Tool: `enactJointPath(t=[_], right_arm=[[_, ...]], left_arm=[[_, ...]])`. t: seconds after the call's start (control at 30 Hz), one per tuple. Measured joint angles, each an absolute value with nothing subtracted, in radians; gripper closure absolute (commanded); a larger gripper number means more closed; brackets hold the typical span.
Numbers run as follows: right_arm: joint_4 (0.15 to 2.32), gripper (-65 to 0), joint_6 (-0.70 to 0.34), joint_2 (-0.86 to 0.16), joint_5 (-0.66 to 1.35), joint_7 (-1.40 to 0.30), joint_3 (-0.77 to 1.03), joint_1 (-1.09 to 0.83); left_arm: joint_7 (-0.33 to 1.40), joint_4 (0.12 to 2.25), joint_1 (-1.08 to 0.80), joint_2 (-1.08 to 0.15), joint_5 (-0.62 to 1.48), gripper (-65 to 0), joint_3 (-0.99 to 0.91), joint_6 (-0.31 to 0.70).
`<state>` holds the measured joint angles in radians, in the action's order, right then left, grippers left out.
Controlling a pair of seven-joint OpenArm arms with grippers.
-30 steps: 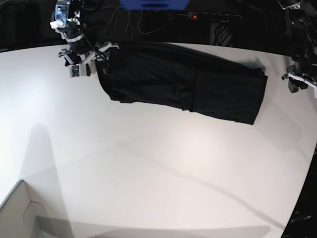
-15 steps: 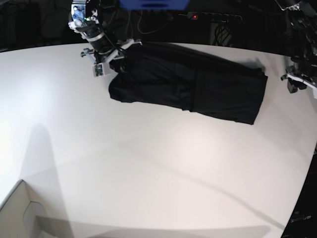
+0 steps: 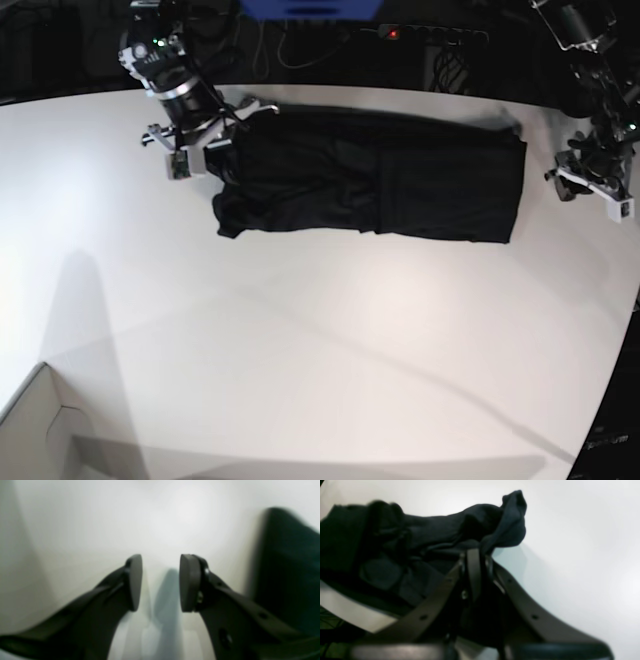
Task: Layout the t-shirt on the table in an organized manner, then fold the t-shirt properly
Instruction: 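Grasp the strip end with the right gripper and fold it toward the left gripper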
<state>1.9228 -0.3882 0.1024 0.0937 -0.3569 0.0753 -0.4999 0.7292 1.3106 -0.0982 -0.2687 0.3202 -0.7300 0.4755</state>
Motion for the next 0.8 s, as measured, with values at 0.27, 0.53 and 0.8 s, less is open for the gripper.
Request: enactJointPath(t=[0.27, 0.53, 0.8], right_arm=[[1.96, 0.0, -0.387, 0.095, 0.092, -0.356, -0.033, -0.5], [1.962, 0.0, -0.385, 0.094, 0.088, -0.359, -0.205, -0.424], [1.916, 0.0, -0.381, 0.135, 0.067, -0.356, -0.402, -0.3]], left_arm=[[0.691, 1.325, -0.109, -0.245, 0.309, -24.0, -0.627, 0.479], [0.661, 1.386, -0.177, -0.216, 0.322, -24.0, -0.598, 0.479], [0.679, 1.469, -0.251, -0.199, 0.317, -24.0, -0.595, 0.48]])
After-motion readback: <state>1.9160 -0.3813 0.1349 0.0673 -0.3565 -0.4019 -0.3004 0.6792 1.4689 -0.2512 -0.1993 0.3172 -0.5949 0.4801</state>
